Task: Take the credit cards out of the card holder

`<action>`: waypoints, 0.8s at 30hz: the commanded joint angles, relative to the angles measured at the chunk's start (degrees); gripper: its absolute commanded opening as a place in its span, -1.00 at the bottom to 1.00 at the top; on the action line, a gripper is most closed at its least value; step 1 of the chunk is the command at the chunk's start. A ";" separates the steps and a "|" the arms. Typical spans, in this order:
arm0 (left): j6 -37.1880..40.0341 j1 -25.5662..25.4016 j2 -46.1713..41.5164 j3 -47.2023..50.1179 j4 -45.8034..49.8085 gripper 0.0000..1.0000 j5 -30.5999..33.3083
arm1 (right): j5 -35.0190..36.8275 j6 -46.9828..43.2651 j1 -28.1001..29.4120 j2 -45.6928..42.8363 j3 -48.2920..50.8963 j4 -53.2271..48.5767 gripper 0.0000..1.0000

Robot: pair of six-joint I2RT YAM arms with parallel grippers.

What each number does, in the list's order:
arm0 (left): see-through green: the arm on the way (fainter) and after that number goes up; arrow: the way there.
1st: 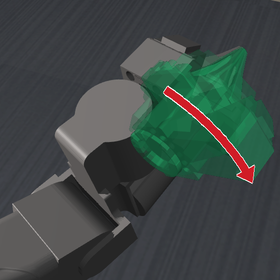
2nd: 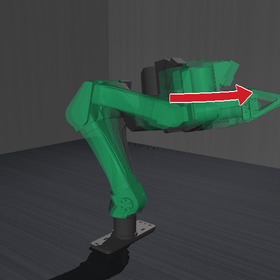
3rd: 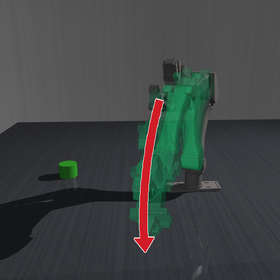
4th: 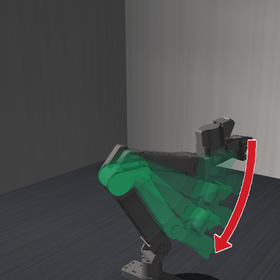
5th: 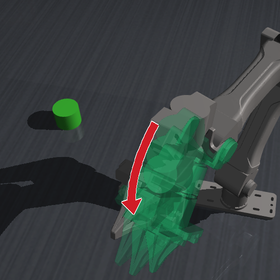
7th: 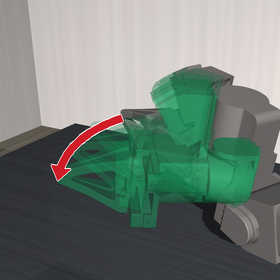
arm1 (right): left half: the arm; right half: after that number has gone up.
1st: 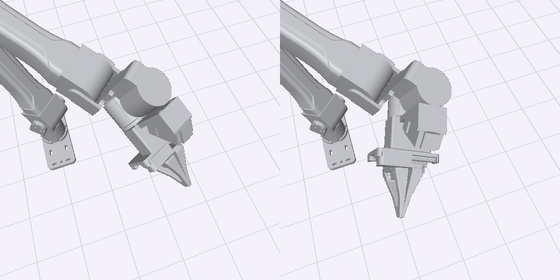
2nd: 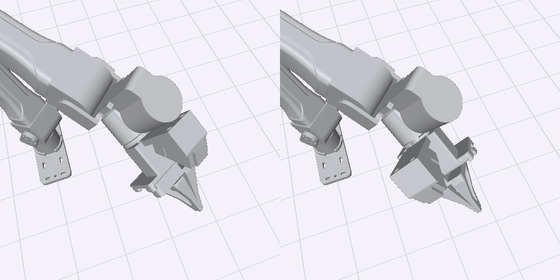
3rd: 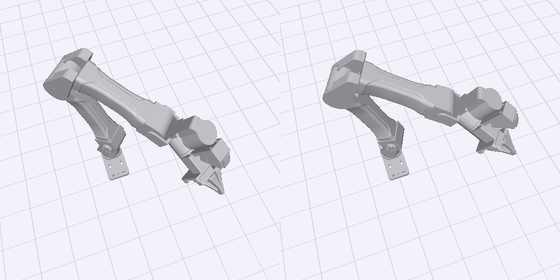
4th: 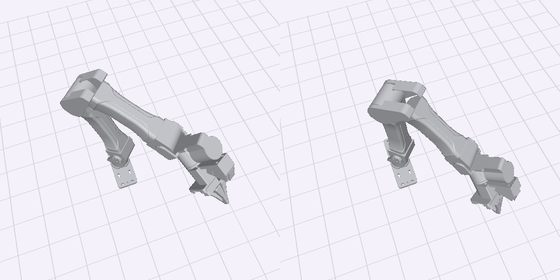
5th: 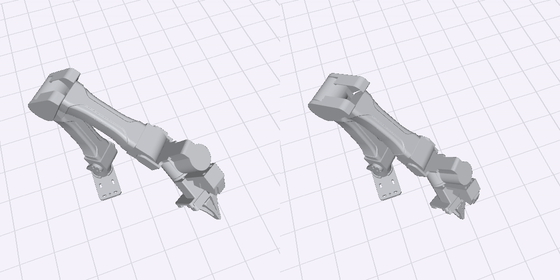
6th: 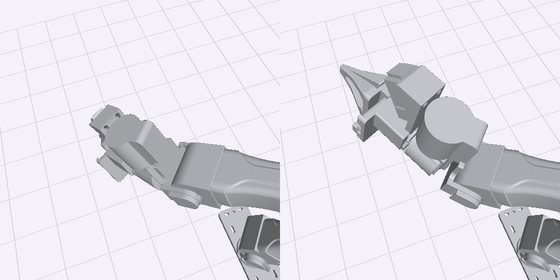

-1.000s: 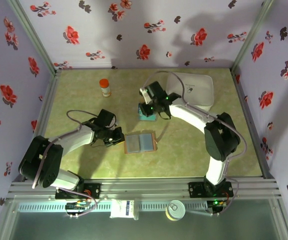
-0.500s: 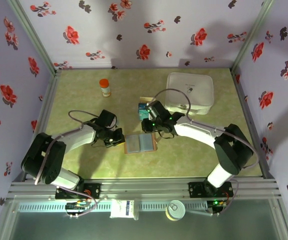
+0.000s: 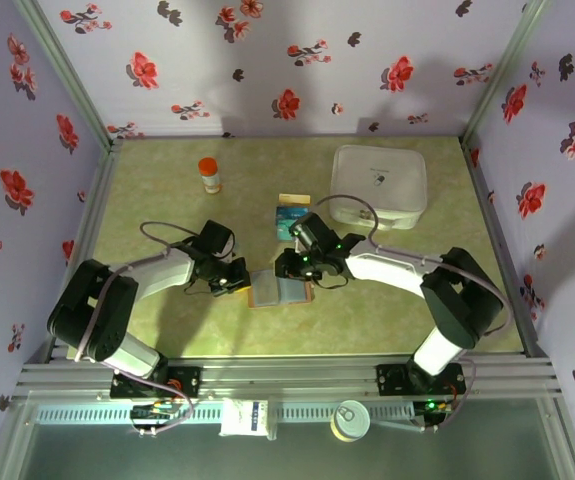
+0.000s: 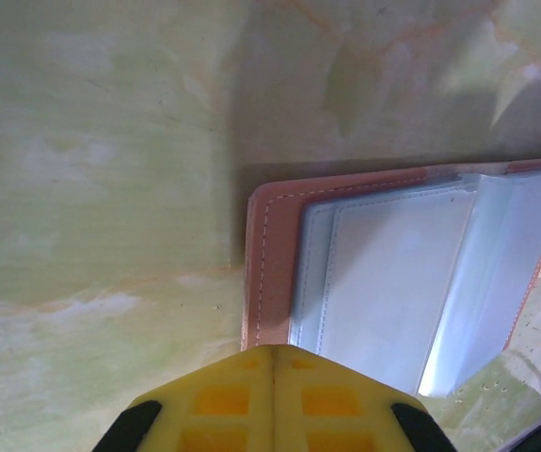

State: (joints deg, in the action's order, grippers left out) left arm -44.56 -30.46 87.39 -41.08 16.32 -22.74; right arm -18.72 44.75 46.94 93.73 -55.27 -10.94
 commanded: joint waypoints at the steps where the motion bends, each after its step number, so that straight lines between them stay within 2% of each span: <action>1: 1.22 0.49 0.77 -0.14 -0.67 -1.00 -0.97 | -4.90 2.29 0.55 2.95 -0.60 2.02 -0.43; 11: 1.39 0.49 2.04 -1.05 0.07 -1.00 -0.02 | -5.89 2.62 1.69 8.27 -3.87 2.33 -0.46; 16: 1.70 0.47 3.09 -1.11 0.65 -1.00 0.22 | -6.46 2.80 1.97 10.21 -5.31 2.10 -0.56; 24: 1.97 0.49 3.07 -1.28 1.85 -1.00 1.29 | -5.64 2.12 2.18 11.83 -6.43 -0.27 -0.56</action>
State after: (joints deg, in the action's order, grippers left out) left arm -44.34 -30.46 89.65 -41.58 16.12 -22.70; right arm -24.27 46.98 48.71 104.86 -60.10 -9.28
